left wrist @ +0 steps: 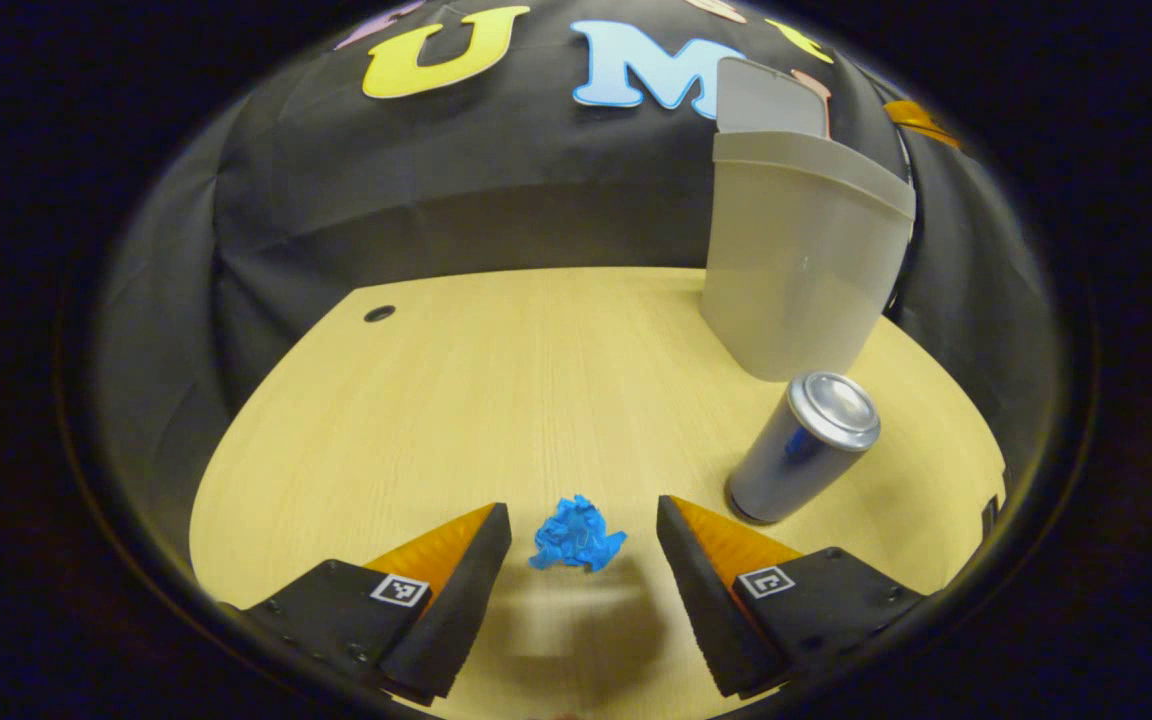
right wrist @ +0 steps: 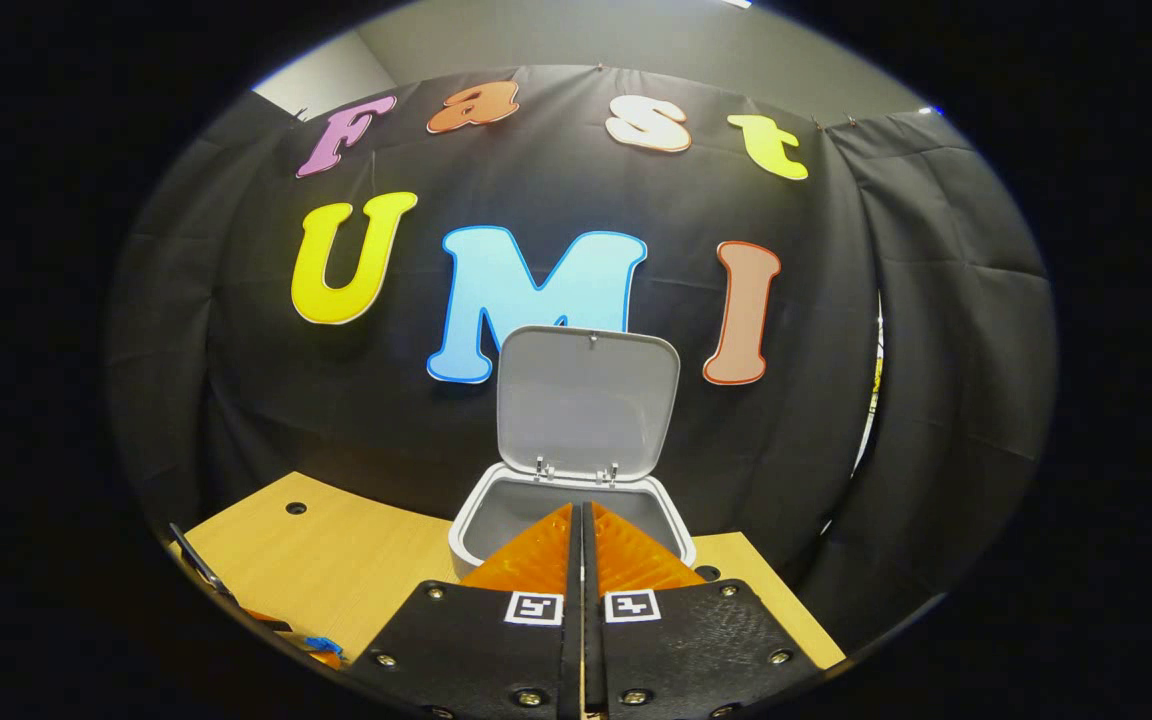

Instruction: Press the lid of the desktop garbage bin to open it, pick up the crumpled paper on the desktop and throw it into the bin, then pick up the pop can on the desktop and drop it into the bin, and finally close the garbage bin lid.

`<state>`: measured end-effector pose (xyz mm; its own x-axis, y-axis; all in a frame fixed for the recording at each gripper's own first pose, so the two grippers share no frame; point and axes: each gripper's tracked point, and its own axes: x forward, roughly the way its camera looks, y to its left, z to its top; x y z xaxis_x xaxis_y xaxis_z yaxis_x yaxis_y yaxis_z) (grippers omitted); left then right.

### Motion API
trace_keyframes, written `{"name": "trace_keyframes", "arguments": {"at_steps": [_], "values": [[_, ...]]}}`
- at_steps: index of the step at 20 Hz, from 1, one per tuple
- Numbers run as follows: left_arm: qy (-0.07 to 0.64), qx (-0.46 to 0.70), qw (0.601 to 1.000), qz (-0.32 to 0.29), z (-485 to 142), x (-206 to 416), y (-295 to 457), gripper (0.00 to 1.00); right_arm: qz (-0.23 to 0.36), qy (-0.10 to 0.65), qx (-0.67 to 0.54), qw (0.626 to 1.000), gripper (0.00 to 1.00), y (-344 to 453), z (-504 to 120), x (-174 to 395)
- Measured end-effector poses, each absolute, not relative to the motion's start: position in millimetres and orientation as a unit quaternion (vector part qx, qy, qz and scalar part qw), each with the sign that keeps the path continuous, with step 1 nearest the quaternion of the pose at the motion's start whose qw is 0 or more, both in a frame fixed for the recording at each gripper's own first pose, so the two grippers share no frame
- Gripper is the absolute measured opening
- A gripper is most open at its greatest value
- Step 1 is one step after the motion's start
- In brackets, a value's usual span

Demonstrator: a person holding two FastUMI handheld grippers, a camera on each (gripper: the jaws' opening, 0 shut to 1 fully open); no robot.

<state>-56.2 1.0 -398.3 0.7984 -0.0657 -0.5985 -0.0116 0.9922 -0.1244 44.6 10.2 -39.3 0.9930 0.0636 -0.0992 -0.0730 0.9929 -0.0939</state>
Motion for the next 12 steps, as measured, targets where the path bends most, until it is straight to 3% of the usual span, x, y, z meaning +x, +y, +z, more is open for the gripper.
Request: {"name": "trace_keyframes", "arguments": {"at_steps": [2, 3, 5, 9, 10, 12], "values": [[0.329, -0.065, 0.942, -0.012, -412, -55, 1, 0.92, 0.028, 0.052, -0.052, 0.997, 0.01, 4, -41, 41], [0.334, -0.066, 0.94, -0.01, -418, -55, 3, 1.0, 0.024, 0.053, -0.053, 0.997, 0.01, 0, -40, 40], [0.339, -0.07, 0.938, -0.008, -424, -53, 4, 0.96, 0.017, 0.056, -0.056, 0.997, 0.01, -6, -41, 39], [0.35, -0.068, 0.934, -0.005, -435, -49, 6, 0.99, 0.007, 0.064, -0.058, 0.996, 0.01, -15, -44, 38], [0.344, -0.063, 0.937, -0.006, -435, -45, 6, 0.96, 0.006, 0.065, -0.058, 0.996, 0.01, -15, -44, 37], [0.345, -0.059, 0.937, -0.01, -435, -43, 5, 0.79, 0.005, 0.068, -0.059, 0.996, 0.01, -15, -46, 40]]}}
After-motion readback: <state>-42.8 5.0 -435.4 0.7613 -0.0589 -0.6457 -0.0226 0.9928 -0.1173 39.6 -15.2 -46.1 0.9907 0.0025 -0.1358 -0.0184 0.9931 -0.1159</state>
